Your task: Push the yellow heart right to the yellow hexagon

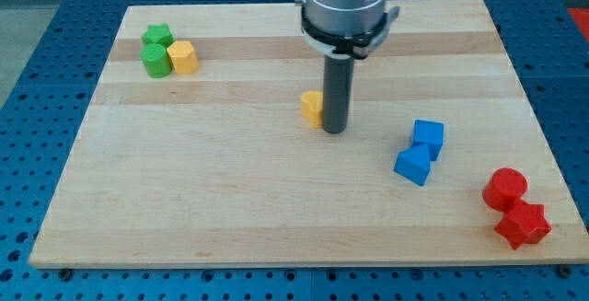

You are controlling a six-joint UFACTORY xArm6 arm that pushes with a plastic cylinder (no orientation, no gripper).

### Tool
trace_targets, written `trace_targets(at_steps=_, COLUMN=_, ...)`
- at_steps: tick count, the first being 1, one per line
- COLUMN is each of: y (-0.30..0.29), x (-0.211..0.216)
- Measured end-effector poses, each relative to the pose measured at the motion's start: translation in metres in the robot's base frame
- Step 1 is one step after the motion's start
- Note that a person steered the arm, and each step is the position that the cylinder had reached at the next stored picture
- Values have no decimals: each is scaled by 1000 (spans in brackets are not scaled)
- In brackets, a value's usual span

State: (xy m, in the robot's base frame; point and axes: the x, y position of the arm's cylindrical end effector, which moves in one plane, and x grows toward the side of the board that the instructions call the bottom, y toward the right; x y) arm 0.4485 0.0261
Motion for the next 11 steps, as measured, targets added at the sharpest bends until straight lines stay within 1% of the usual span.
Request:
trace_targets(at_steps=2, y=-74, x=-18)
trace_targets(at_steps=3, y=-92, x=-17)
trace_targets(at_steps=4, y=-70, x=29)
trace_targets(at_steps=5, y=-32, x=42)
trace_targets(at_steps=6, y=-20, x=42)
trace_targets(at_steps=7, y=-30, x=-2)
trace_targets(at_steps=8, y=-31, x=-12)
trace_targets(at_steps=9, y=-46, x=-52)
trace_targets(at_steps=10, y=-53, x=-58)
trace_targets(at_steps=11, y=-87, x=-81)
